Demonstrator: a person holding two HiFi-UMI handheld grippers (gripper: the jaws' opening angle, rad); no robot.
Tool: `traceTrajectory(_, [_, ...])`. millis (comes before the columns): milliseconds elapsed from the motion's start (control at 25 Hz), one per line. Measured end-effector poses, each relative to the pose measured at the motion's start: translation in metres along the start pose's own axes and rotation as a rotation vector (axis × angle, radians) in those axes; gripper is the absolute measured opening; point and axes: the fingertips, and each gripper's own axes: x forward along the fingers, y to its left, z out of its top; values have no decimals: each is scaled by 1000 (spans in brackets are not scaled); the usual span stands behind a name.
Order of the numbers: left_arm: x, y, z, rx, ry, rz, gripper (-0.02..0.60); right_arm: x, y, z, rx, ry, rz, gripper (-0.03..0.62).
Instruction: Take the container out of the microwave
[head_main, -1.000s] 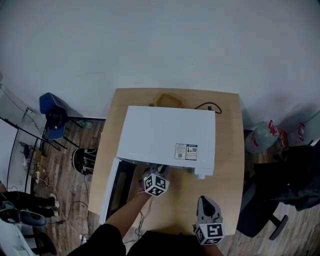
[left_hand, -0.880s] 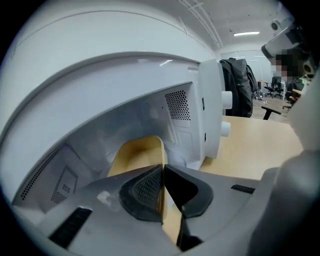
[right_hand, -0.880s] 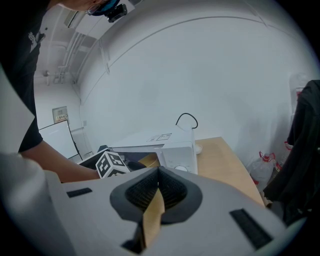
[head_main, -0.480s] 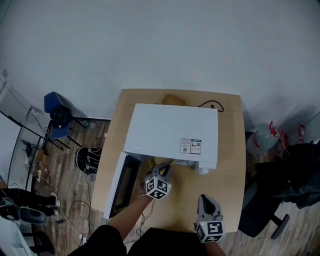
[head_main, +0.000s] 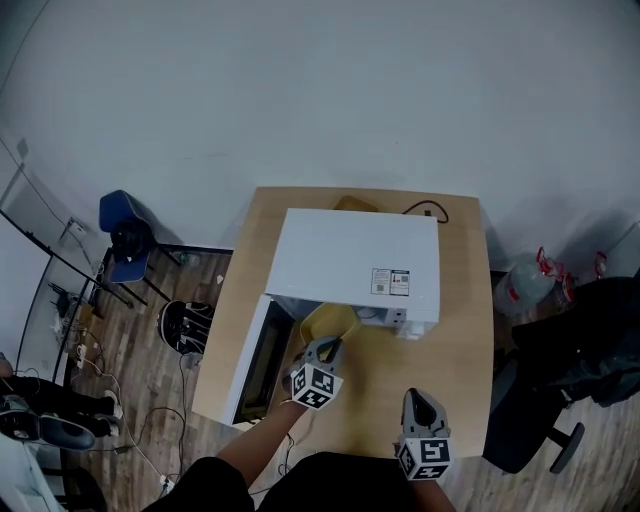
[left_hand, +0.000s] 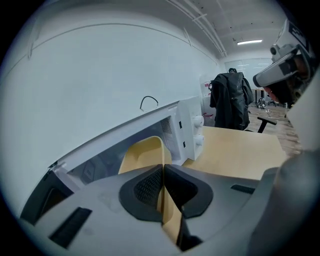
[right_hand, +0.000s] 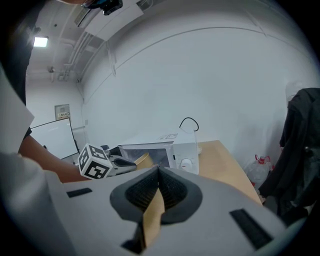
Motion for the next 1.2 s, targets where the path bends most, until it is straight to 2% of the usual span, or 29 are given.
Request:
traceTrajectory(200, [-31,-11,-4,-18,-19,3,20,-13,7,-2,-9,-19,-16,60])
traceTrajectory(360, [-62,-17,4,-87,-46,12,20,-26,14,0,0,-34,-28,58])
traceTrajectory(600, [-103,-29,18,-137,-120,13,20,-40,27,2,-17,-46,-33,58])
traceTrajectory(920, [-160,-35,44,-311,-243,49,20,-55,48,14,-74,-64,-12,60])
traceTrajectory(1040, [-182,-36,61,-341,-294,57,20,-61,51,21,-92,-72,-8,58])
traceTrajectory(1200, [-203,-40,66,-382,-300,65,20,-67,54,28,-105,-83,-6,58])
